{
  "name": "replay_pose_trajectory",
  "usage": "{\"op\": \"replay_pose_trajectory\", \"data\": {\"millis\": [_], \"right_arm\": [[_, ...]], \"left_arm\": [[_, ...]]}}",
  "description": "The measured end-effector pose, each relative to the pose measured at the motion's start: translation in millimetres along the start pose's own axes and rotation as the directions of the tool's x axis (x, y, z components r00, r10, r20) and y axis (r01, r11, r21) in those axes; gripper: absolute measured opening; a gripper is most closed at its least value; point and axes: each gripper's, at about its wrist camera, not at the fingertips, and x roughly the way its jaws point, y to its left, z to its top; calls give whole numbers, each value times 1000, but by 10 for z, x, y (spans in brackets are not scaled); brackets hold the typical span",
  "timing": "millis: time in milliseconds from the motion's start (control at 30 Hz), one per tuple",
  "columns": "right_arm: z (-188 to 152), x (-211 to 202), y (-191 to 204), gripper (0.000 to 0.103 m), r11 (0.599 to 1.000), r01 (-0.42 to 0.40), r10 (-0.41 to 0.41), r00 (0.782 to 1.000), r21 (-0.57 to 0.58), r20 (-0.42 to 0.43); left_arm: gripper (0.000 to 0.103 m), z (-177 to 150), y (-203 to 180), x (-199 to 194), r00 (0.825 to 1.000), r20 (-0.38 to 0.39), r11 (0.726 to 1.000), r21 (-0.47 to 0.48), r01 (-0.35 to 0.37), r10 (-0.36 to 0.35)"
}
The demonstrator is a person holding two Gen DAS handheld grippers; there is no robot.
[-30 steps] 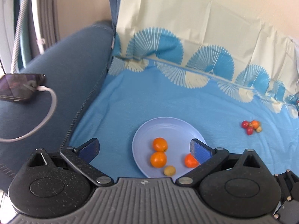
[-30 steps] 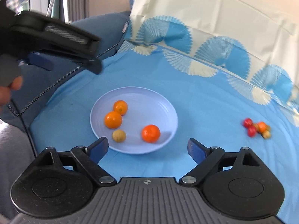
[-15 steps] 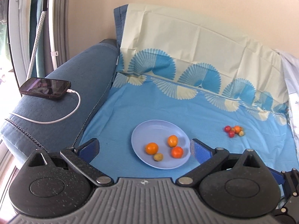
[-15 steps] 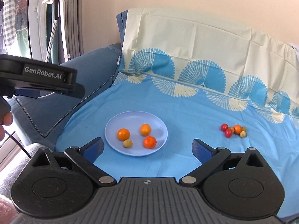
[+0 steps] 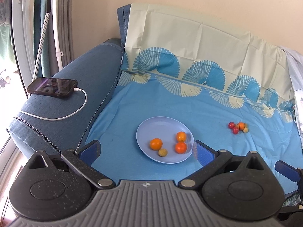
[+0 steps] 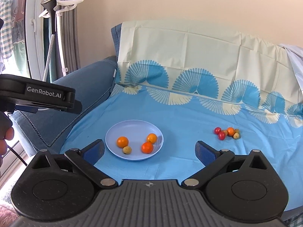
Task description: Organize fruits
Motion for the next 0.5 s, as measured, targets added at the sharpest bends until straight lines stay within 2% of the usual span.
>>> {"op": "replay_pose_trajectory", "data": {"millis": [333,500], "right_arm": [[37,45,-47,101,1000,26,-26,1000,10,0],[34,106,-233,101,997,58,-58,998,53,15]], "left_arm": [[103,45,-97,71,1000,-6,999,33,25,-25],[103,124,-318,266,999,-33,995,88,35,-32]]}}
